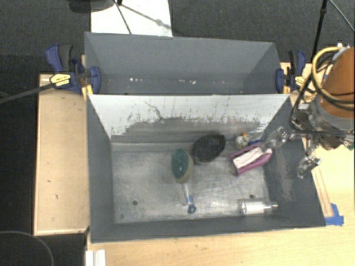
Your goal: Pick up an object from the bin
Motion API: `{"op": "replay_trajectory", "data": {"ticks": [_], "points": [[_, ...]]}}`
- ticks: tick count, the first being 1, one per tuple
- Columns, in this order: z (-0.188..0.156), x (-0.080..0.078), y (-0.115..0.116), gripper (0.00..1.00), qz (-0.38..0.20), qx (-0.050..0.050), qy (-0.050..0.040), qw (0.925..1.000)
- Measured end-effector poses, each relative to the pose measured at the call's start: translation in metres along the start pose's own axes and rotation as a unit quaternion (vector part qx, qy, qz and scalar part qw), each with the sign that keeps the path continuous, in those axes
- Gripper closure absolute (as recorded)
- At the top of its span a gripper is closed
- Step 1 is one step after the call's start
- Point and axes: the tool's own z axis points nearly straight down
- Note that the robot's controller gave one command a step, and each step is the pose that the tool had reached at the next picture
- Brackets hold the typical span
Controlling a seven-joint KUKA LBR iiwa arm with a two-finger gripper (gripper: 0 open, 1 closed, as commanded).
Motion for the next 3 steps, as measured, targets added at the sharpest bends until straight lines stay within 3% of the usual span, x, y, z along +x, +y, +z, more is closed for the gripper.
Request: {"op": "replay_trajectory", "data": {"ticks": [1,2,3], "points": [[0.122,-0.054,-0.012,0.0,-0.063,-0.003,0.0,0.998],[0.162,-0.051,-0.033,0.0,-0.055,0.0,-0.0016,0.9985],[0.16,-0.052,-0.033,1.0,-0.053,0.001,-0.0025,0.9986]]}}
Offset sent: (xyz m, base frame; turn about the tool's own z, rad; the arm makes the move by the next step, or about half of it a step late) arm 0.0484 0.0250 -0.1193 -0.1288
